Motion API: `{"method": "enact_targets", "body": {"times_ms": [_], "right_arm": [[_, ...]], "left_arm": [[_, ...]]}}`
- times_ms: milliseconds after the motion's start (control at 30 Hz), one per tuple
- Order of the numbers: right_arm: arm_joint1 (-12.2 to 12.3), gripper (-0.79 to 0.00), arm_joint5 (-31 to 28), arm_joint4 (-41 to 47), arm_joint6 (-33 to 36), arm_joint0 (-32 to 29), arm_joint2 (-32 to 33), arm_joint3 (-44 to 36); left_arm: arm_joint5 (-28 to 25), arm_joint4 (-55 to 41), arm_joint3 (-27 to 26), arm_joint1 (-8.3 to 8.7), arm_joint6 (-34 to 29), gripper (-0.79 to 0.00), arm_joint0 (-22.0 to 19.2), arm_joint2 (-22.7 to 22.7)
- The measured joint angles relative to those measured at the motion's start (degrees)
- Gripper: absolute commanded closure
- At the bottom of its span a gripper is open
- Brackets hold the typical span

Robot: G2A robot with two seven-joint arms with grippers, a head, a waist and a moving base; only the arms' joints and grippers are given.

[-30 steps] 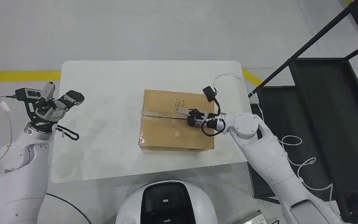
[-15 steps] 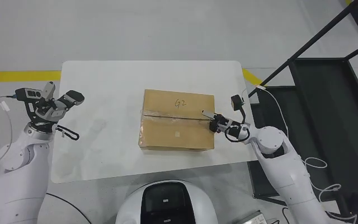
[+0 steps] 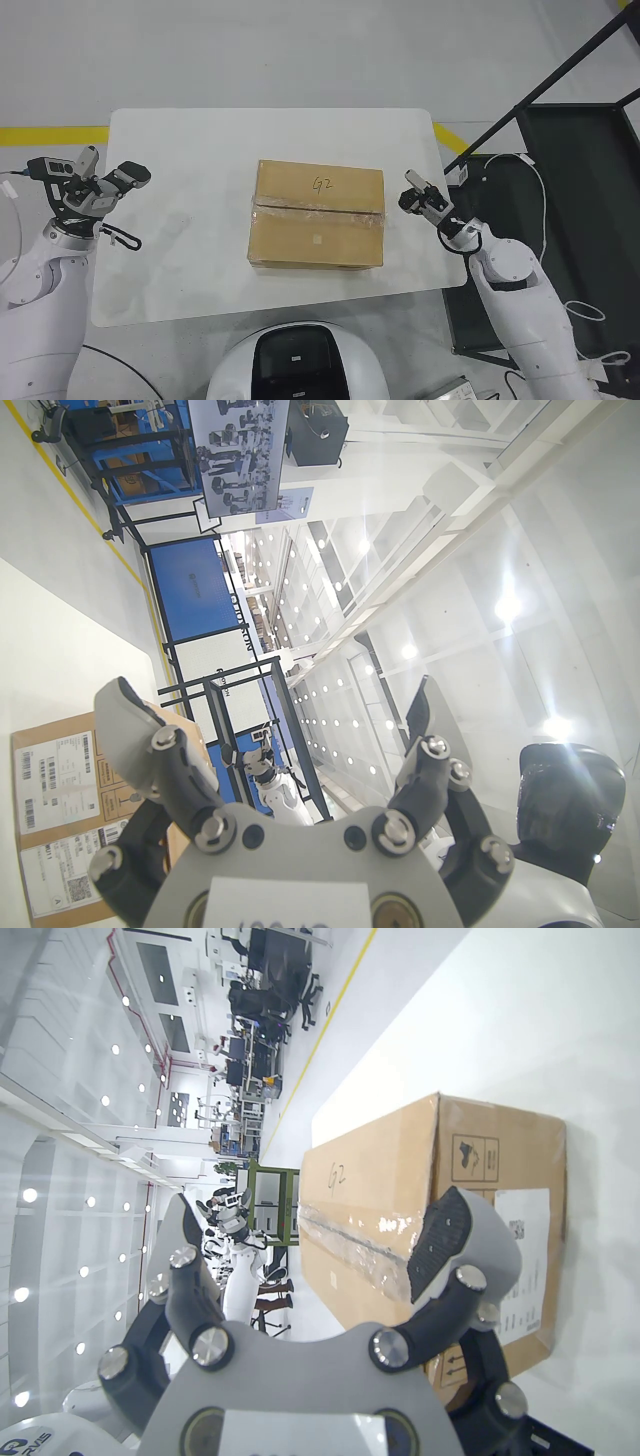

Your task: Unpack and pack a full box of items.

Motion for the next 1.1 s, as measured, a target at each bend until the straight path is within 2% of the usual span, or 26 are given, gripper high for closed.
{"method": "enact_targets", "body": {"times_ms": [100,1100], "right_arm": [[-0.2,-0.784,-1.5,0.1,-1.4,0.4,-0.2,0.3],[-0.2,-0.784,-1.5,0.2,-1.4,0.5,-0.2,0.3]], "left_arm": [[0.0,0.0,0.0,0.00,0.0,-0.784,0.0,0.0],[0.0,0.0,0.0,0.00,0.0,-0.784,0.0,0.0]]}}
